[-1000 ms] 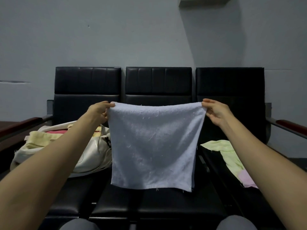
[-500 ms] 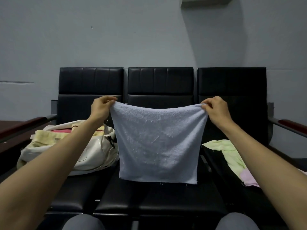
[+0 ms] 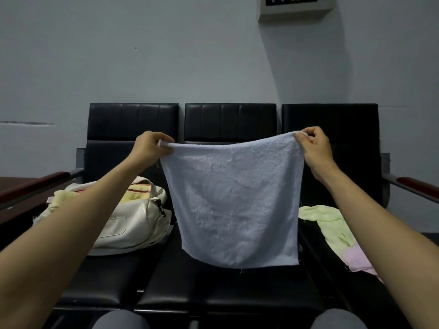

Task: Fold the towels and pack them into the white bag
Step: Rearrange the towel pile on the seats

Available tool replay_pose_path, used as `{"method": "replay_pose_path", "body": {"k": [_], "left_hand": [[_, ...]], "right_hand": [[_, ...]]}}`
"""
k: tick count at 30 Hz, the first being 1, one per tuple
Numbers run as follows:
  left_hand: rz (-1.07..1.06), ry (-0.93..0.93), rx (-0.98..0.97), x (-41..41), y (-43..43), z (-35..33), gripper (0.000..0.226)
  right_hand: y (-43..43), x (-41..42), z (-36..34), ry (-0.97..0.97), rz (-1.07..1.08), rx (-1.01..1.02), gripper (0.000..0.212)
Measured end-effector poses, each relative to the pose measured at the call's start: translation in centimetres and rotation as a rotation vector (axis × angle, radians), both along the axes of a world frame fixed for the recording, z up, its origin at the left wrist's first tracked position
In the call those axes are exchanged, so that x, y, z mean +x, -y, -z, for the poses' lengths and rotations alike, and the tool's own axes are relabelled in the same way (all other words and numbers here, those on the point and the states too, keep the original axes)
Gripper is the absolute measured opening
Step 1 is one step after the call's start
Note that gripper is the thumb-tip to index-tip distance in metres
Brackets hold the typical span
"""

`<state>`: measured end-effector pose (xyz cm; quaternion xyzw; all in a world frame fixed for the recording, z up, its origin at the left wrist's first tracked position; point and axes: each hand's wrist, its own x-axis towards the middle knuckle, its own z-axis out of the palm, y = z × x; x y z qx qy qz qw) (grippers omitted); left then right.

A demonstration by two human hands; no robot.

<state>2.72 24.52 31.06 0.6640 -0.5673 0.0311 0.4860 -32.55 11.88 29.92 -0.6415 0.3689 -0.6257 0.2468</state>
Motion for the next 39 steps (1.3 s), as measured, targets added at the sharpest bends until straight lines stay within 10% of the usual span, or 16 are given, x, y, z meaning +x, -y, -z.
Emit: {"method": "replay_pose_path", "body": {"k": [7,12,24,39], "left_hand": [[0.047,0.074,0.065,0.9,-1.0,1.5,0.020],[0.406,-0.305,0.058,1.3,-2.9,-0.1,0.023],[-0.017,-0.342,0.279,3.9,13.0,10.6,0.016],[0.121,-0.247,0.436,3.3,8.7,23.8,0.019]], "right_hand": [[-0.8,-0.9,1.8,0.015,-0.036,-0.023,0.014],[-1.5,-1.8,0.5,0.095,-0.139,-0.053,0.007],[12.1,3.0,9.3,-0.153,0.006,0.396,0.006],[9.4,-0.7,22.5,-0.104,-0.189,0.579,0.005]]}}
